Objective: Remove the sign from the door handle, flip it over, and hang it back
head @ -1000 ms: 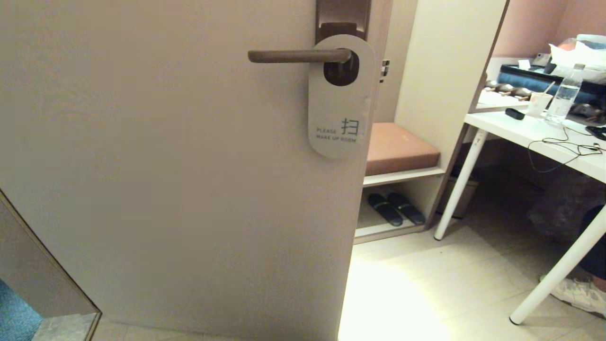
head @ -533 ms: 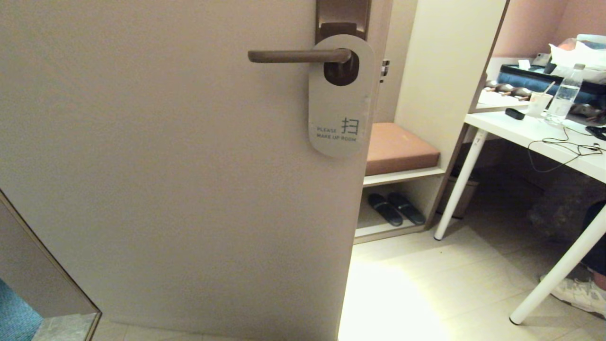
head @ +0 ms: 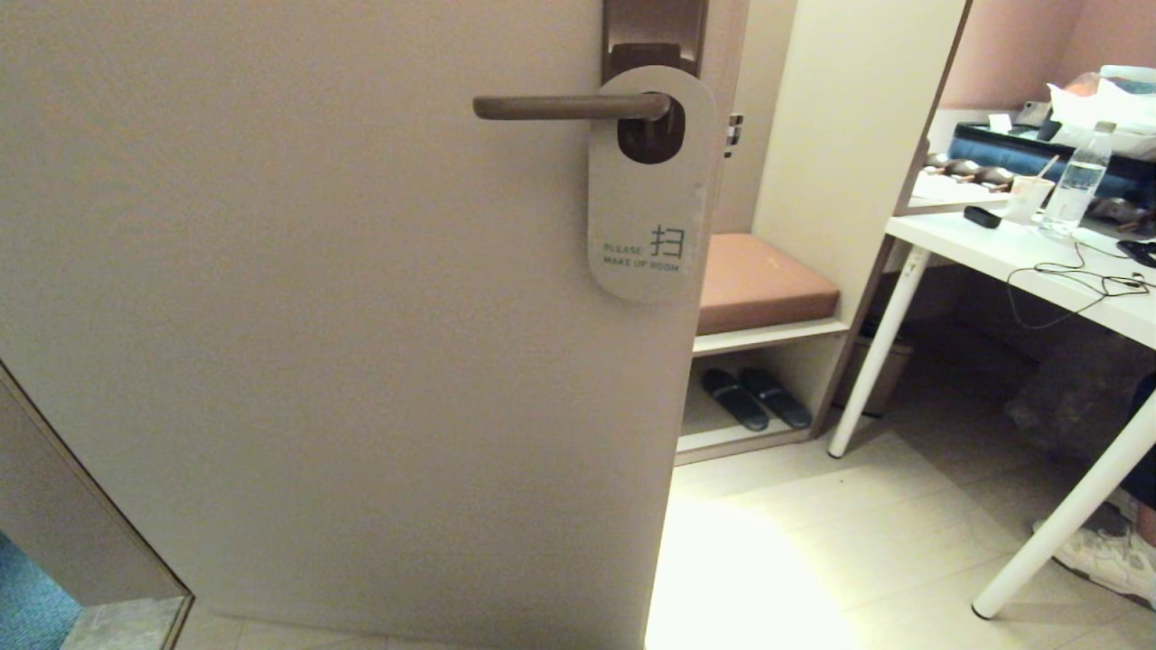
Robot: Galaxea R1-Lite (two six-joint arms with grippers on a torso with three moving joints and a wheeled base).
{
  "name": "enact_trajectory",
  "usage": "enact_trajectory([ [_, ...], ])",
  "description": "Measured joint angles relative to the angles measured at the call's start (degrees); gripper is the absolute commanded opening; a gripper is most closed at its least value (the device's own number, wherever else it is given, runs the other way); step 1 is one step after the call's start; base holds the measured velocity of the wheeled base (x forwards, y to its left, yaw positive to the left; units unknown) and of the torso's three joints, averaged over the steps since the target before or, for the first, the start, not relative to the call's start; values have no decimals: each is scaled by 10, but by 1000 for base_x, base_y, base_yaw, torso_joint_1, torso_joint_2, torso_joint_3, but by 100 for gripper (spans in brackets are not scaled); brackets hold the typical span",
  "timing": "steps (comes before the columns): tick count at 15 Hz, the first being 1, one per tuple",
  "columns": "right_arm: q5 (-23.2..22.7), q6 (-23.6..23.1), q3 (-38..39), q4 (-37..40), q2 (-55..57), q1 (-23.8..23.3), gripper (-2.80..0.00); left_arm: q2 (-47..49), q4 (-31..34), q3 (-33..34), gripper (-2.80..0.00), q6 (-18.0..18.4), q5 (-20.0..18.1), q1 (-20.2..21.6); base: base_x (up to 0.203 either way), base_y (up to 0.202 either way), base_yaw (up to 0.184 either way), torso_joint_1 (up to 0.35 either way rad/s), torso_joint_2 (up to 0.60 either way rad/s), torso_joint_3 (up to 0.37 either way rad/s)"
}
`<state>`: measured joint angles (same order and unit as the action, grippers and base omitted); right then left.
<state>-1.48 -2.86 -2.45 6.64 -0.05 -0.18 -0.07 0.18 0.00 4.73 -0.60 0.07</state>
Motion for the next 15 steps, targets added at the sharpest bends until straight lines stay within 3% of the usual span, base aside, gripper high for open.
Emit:
enact_trajectory([
  [15,0,0,0,0,0,0,-280,0,0,0,-280,0,0,0,0,0,0,0,0,0],
])
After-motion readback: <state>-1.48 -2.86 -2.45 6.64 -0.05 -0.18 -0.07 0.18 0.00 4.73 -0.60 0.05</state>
